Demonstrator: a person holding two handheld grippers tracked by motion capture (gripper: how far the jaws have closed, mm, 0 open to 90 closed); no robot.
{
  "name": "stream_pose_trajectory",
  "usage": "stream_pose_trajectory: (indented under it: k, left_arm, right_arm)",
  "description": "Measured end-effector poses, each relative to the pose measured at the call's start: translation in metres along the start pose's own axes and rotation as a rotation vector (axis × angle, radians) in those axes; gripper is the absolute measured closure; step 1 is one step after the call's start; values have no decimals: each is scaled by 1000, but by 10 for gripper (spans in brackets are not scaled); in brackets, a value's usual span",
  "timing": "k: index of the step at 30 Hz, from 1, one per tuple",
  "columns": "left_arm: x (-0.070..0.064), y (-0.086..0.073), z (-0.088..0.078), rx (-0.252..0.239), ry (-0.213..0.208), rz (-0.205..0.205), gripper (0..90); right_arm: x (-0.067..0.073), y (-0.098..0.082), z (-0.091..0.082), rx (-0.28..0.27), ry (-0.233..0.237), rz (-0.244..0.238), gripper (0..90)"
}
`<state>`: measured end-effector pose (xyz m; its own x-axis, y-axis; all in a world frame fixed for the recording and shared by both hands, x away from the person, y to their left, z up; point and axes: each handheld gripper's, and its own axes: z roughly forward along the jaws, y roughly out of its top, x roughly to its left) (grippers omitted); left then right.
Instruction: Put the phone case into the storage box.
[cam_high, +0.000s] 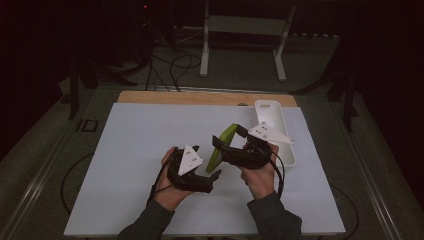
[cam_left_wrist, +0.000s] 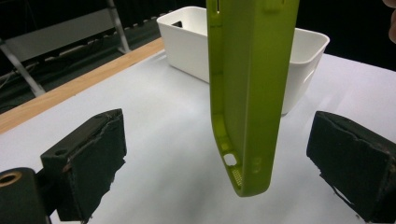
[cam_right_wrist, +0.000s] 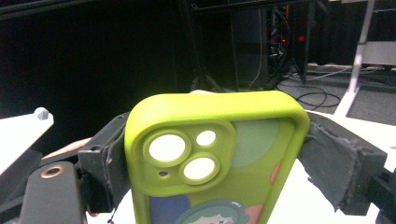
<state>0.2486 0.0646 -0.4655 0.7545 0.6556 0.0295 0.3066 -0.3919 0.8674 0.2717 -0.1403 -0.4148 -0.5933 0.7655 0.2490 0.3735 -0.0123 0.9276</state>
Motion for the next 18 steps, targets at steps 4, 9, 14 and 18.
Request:
stream_pose_trajectory:
  k: [4,9,14,18]
  left_arm:
    - [1,0,-1,-1,5,-2,48]
    - [3,0,-2,1,7,-4,45]
    - [5,-1,-4,-2,10,-6,43]
    - [8,-2,-7,3,16,-8,42]
  right_arm:
    - [1,0,0,3,-12,-6,169]
    - [1,0,1,8,-22,-11,169]
    - [0,1,1,9,-29,-14,169]
    - [0,1,1,8,-33,-15,169]
